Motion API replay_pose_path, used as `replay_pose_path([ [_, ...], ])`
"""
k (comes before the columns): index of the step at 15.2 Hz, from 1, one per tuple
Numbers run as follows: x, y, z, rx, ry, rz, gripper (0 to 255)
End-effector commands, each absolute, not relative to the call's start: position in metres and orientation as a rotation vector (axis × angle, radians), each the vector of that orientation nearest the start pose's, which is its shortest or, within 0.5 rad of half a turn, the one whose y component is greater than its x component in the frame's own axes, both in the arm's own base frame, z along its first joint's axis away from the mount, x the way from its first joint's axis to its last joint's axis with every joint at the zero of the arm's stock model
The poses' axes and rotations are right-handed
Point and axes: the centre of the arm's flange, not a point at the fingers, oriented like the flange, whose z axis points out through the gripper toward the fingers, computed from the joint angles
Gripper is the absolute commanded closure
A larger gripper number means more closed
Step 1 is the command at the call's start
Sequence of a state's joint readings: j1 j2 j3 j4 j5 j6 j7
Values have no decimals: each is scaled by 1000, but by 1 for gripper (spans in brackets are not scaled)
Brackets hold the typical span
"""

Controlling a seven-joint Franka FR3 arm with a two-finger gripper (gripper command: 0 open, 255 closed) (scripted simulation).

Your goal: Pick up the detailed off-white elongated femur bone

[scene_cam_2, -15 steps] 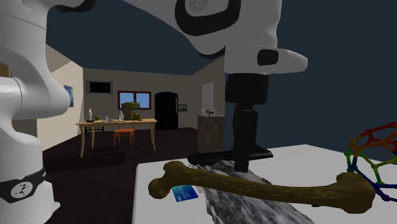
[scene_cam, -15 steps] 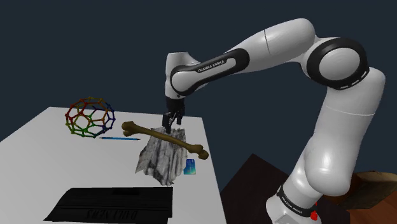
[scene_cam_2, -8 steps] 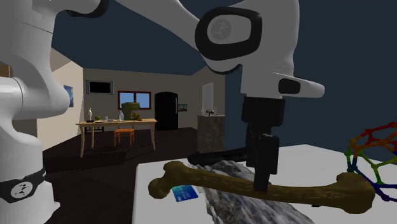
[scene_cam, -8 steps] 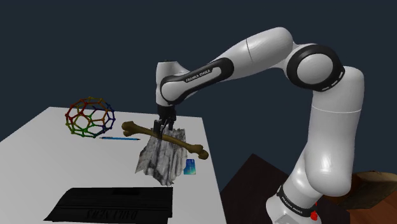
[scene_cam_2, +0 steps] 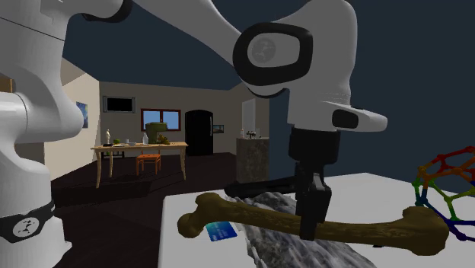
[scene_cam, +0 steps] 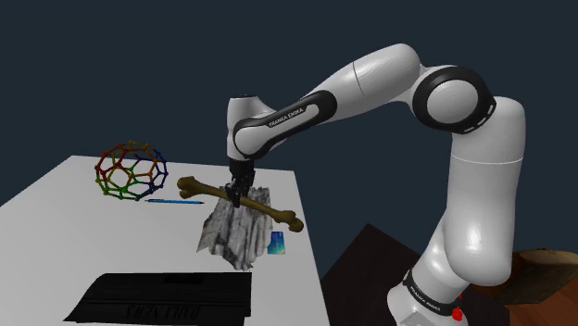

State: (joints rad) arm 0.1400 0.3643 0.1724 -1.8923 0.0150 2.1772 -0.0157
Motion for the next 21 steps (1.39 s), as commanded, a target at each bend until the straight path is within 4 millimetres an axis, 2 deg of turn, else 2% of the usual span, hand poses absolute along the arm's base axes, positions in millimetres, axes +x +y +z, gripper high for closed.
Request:
replay_pose_path([
  [1,590,186,308,-3040,-476,130,255],
  [7,590,186,309,-3040,-476,130,255],
  [21,590,186,382,-3040,-476,130,255],
])
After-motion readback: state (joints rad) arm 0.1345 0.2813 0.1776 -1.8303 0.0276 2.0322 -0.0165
